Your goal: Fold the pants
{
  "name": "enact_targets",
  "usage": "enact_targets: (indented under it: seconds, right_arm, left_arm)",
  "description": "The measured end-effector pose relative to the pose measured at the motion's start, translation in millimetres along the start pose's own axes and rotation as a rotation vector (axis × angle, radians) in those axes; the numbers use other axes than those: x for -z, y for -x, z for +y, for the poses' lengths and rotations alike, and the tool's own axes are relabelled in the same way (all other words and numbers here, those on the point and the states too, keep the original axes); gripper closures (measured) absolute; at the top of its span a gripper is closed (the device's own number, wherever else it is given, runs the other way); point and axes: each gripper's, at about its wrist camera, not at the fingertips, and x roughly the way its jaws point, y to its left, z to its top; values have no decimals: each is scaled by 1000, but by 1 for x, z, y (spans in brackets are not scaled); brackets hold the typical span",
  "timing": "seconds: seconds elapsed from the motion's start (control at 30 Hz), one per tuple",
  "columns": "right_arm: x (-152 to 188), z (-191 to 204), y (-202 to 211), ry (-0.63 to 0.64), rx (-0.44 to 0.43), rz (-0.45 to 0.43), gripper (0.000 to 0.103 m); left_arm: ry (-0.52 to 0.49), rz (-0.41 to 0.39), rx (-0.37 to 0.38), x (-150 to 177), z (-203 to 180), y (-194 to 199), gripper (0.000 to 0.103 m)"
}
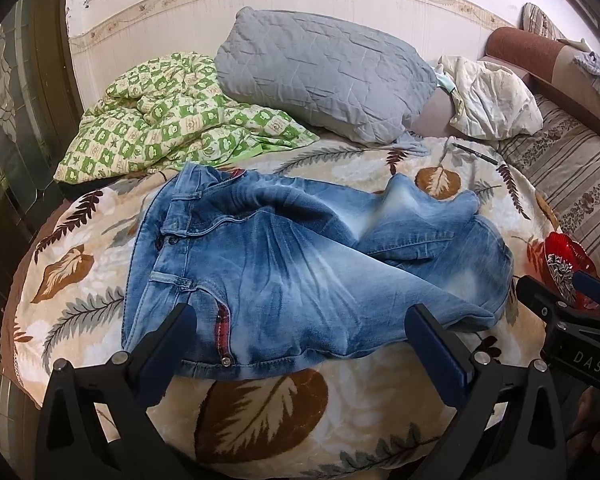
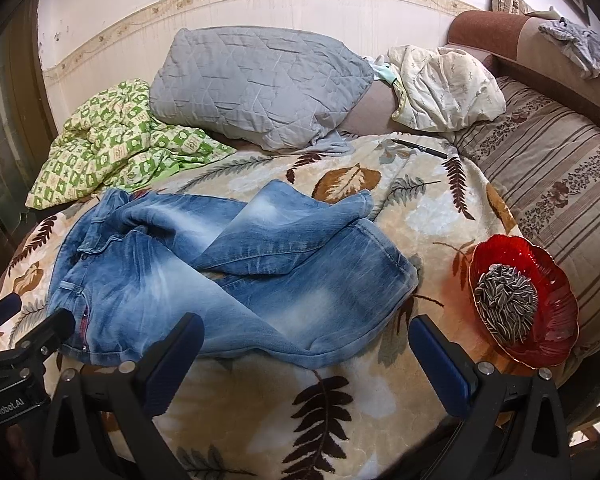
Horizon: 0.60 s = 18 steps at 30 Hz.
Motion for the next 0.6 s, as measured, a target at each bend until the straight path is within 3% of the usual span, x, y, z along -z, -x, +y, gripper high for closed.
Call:
enact_targets:
  seconds: [0.6]
  right_arm:
    - [0,1,-3,4,-3,6,0]
  left_arm:
    - [-2,7,0,2,-1,-5,0]
